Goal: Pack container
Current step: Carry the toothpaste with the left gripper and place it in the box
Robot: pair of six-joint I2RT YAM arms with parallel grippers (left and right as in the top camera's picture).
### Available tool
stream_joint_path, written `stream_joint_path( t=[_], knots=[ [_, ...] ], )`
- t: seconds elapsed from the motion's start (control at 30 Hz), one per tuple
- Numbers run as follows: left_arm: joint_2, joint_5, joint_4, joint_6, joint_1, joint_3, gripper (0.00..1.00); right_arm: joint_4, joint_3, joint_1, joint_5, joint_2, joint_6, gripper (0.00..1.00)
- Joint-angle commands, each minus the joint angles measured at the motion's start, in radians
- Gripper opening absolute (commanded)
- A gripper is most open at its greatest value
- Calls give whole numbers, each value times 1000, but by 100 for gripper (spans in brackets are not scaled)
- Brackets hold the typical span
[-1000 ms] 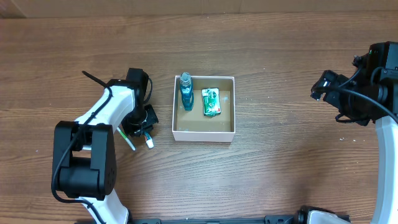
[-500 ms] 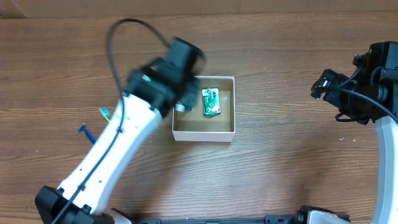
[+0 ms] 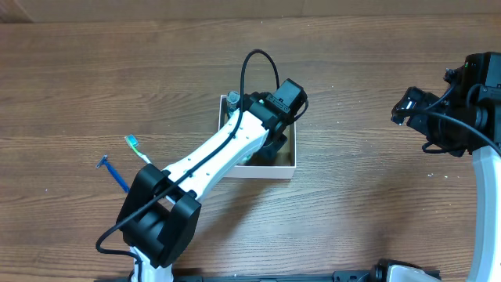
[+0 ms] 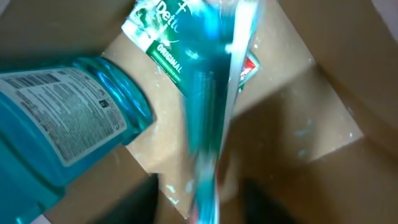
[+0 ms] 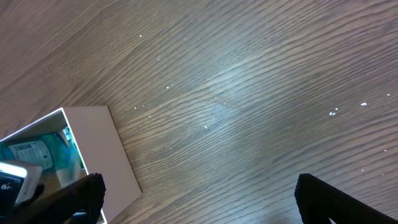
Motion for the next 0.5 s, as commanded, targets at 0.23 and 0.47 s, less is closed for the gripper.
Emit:
stream_joint_path(
  t=[0.23, 0.47],
  knots=[
    [-253, -201, -388, -301, 47, 372, 83, 0, -3, -1, -6, -3, -5, 100],
    [-408, -113, -491, -612, 588, 292, 100, 0, -3, -1, -6, -3, -5, 100]
  ],
)
